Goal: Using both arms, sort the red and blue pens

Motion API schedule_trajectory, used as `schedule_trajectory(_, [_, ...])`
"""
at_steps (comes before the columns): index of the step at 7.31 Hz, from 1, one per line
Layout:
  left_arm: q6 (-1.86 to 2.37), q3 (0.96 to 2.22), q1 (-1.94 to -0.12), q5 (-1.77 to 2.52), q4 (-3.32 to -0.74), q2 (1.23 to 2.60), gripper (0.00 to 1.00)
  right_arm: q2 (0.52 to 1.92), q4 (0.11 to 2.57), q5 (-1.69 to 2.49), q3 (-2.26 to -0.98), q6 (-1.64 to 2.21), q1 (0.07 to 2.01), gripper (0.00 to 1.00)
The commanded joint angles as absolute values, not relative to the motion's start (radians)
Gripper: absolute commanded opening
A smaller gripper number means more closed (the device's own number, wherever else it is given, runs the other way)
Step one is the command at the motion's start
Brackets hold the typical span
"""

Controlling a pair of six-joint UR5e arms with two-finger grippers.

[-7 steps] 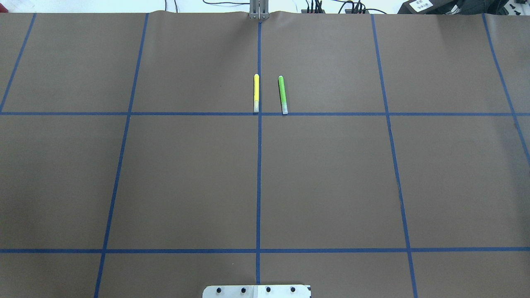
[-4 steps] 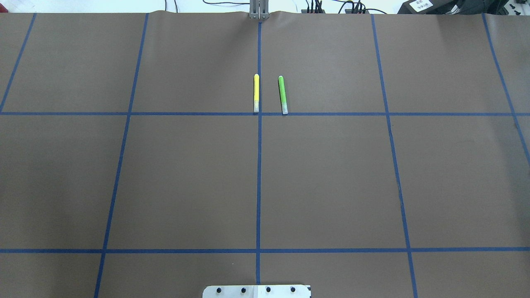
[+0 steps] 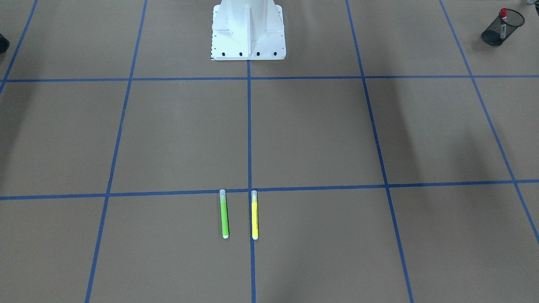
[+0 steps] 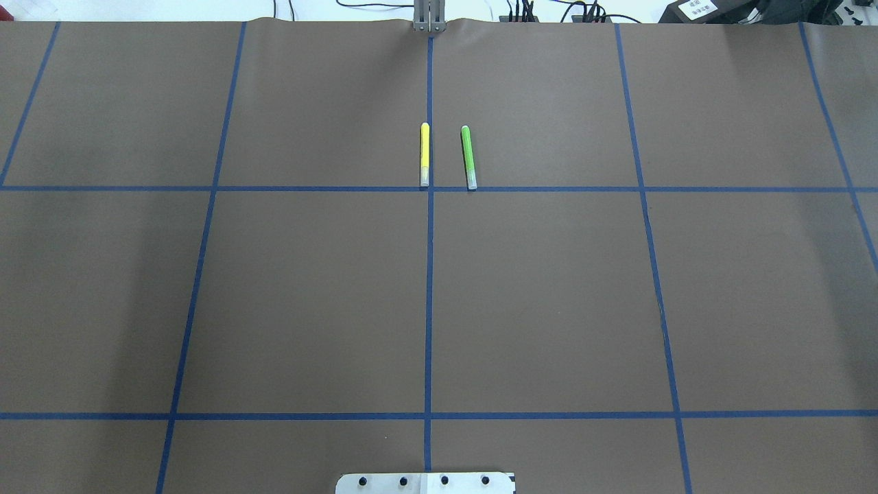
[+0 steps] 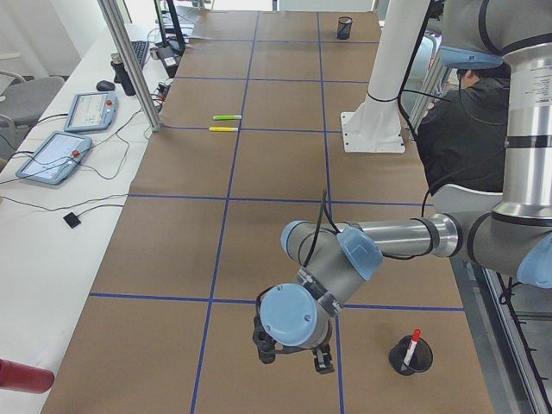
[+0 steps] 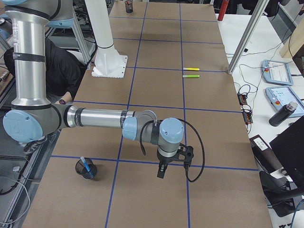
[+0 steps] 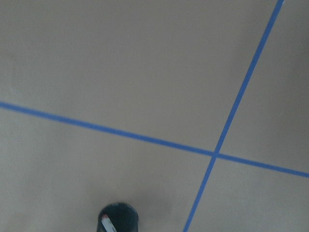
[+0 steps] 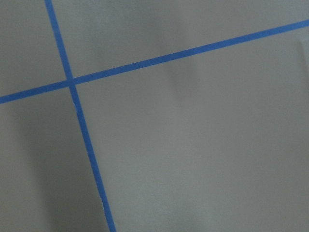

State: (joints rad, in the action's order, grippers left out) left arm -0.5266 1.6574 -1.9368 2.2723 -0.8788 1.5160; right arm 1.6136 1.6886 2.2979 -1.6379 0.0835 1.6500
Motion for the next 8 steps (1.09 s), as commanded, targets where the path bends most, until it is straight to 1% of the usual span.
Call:
schedule_trajectory(1, [-0.392, 1.657, -1.876, 2.298, -1.091, 1.560, 1.00, 1.611, 1.660, 2.303, -1.654, 0.086, 1.641, 1.00])
schedule_trajectory(4, [-0.099, 1.648, -1.702, 2.356, -1.474, 1.557, 1.00, 1.615, 1.617, 2.301, -1.649, 0.086, 1.640, 1.00])
schedule_trajectory(6, [-0.045, 1.649, -1.626, 2.355, -1.601, 1.560, 1.00, 1.611, 1.597, 2.310, -1.654, 0.124, 1.620, 1.00])
schedule_trajectory(8, [0.072, 1.651, -1.567, 2.355, -1.663, 1.555, 1.00, 1.611, 1.482, 2.310, -1.652, 0.290, 1.547, 1.00])
